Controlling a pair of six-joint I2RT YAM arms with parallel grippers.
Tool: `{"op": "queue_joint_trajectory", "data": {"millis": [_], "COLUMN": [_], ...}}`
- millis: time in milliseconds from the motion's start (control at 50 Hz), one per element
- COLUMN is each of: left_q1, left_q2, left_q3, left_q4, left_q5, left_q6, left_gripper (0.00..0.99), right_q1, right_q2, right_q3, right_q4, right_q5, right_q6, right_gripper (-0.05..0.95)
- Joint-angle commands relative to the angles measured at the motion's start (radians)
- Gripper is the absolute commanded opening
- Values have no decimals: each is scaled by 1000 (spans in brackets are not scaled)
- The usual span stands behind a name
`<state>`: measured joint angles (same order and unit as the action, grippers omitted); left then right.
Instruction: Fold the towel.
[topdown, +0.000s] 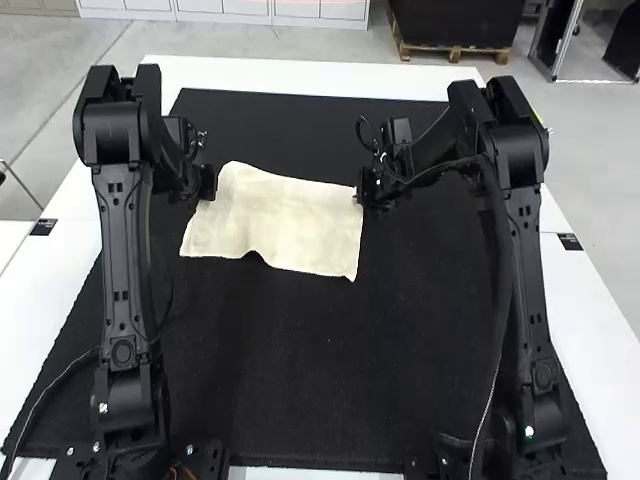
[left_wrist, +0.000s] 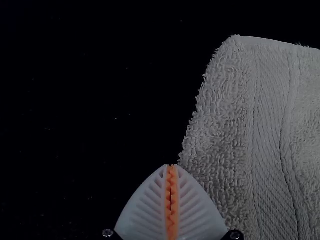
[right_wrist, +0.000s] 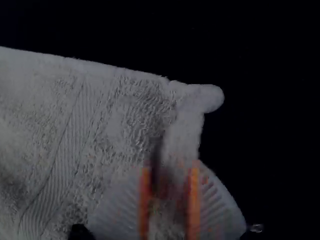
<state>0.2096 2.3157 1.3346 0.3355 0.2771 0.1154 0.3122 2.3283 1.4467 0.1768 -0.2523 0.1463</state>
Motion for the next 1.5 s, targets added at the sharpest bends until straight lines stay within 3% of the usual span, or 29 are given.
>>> {"op": "queue_joint_trajectory", "data": {"millis": [0, 160, 440, 760, 1020, 1180, 1200, 1320, 1420, 1480], "left_q1": [5, 4, -1, -1, 8, 5, 5, -3, -9, -12], "left_q2": [-3, -3, -30, -124, -199, -200, -199, -188, -179, -165], "left_q3": [-3, 3, 37, 54, 41, 15, 14, 21, 25, 25], "left_q4": [11, 16, 27, -23, -92, -64, -56, -47, -53, -53], "left_q5": [-4, -4, -4, 13, 57, 59, 59, 59, 57, 57], "left_q6": [-6, -17, -62, -62, -46, -17, -17, -22, -22, -23], "left_gripper": [23, 25, 23, 23, 23, 25, 38, 411, 798, 898], "right_q1": [44, -4, -62, -64, -59, -59, -59, -56, -56, -55], "right_q2": [25, -27, -127, -218, -265, -267, -267, -267, -267, -267], "right_q3": [-37, -62, -71, -101, -112, -112, -112, -121, -132, -138], "right_q4": [-36, -33, -34, -33, -43, -43, -43, -43, -42, -42], "right_q5": [-96, -54, -56, -82, -102, -107, -107, -108, -111, -111], "right_q6": [-21, -21, -19, -16, -10, -7, -7, -7, -8, -8], "right_gripper": [-26, -28, -28, -28, -28, -28, -28, -28, -28, -28]}}
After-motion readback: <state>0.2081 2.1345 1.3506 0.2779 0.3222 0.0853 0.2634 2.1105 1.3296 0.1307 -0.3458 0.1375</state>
